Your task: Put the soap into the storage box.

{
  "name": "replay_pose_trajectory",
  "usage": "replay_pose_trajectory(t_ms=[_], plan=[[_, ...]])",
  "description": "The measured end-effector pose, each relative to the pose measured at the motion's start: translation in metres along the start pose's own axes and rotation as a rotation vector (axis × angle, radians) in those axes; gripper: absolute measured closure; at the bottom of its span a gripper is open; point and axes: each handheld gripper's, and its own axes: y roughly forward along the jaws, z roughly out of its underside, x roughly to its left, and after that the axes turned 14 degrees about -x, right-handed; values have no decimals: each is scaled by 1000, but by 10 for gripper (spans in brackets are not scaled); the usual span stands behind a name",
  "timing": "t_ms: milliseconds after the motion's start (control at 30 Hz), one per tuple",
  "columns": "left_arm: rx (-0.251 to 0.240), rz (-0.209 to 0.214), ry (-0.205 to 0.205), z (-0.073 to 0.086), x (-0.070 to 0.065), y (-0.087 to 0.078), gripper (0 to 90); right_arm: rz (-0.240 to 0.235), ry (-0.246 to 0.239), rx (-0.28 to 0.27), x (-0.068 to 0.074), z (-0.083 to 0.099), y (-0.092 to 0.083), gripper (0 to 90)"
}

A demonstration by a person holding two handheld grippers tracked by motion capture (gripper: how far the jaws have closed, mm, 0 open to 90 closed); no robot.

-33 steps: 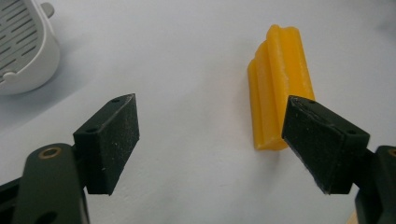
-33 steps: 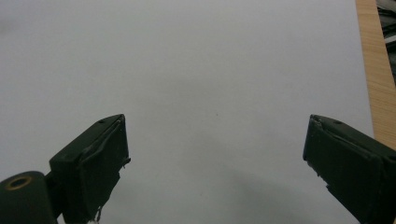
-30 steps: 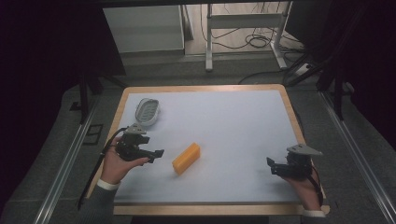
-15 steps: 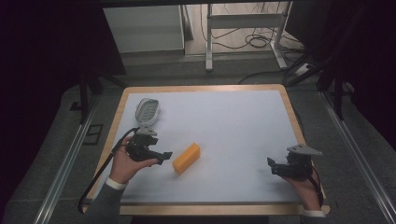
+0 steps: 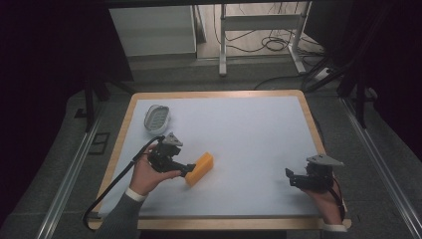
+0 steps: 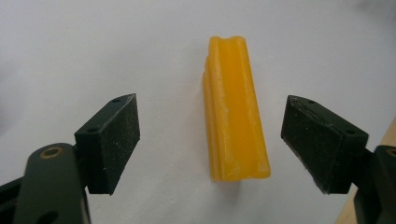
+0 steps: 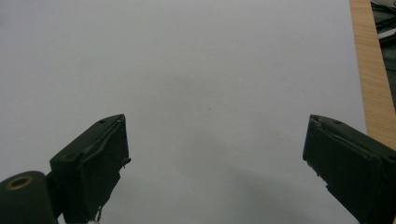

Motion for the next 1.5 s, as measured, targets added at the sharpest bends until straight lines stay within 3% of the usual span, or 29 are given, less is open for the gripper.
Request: replay_pose_trajectory(t_ms=[200,433,833,1167,1400,1500], plan=[[22,2,-12,0,-4,11,213,-4,1,4,0,1,1,69],[59,42,7,-3,-14,25,244,4,-3,13,-1,3,1,69],[115,11,12,2,-18,48,260,6,-5,19,-1,3,2,69],[153,0,-20,5,-18,65,408,10,-7,22,-1,4,2,69],[163,-18,-17,9,-19,72,579,15,-8,22,-2,5,2,69],[160,-25,-12,9,-20,72,592,16,-8,23,-3,5,2,69]])
